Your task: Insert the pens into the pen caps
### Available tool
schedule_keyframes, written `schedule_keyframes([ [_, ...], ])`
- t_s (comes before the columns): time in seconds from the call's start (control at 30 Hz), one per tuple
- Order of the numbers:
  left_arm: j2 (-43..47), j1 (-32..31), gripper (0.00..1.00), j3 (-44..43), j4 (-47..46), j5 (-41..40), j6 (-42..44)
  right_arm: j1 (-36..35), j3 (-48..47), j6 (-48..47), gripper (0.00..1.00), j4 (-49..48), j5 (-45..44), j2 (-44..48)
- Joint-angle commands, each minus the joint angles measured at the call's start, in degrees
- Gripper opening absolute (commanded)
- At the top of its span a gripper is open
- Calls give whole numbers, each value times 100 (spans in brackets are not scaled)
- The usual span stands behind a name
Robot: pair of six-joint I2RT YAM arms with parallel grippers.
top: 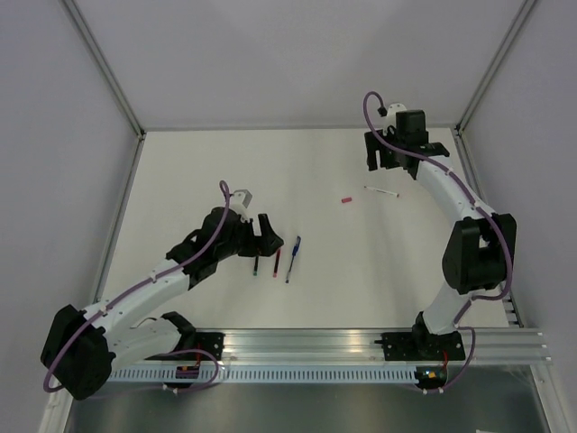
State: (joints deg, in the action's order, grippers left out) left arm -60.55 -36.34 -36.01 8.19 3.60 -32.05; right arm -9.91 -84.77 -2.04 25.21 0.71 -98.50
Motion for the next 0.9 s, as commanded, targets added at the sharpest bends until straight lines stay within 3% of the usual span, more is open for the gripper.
schedule_keyframes([
  [0.0, 403, 4, 94, 138, -344, 89, 191, 375, -127, -744, 84, 71, 780, -221],
  [0.3, 1590, 4, 94, 630, -546, -333, -3, 473, -566, -1377, 79, 414, 1098, -1698],
  [0.53, 1564, 4, 94, 560, -520, -263, -3, 499, -426, -1509, 79, -16, 720, -2015],
  [0.87, 1494, 4, 94, 542, -493, -228, 24, 525, -382, -1755, 78, 115, 571, -2358],
])
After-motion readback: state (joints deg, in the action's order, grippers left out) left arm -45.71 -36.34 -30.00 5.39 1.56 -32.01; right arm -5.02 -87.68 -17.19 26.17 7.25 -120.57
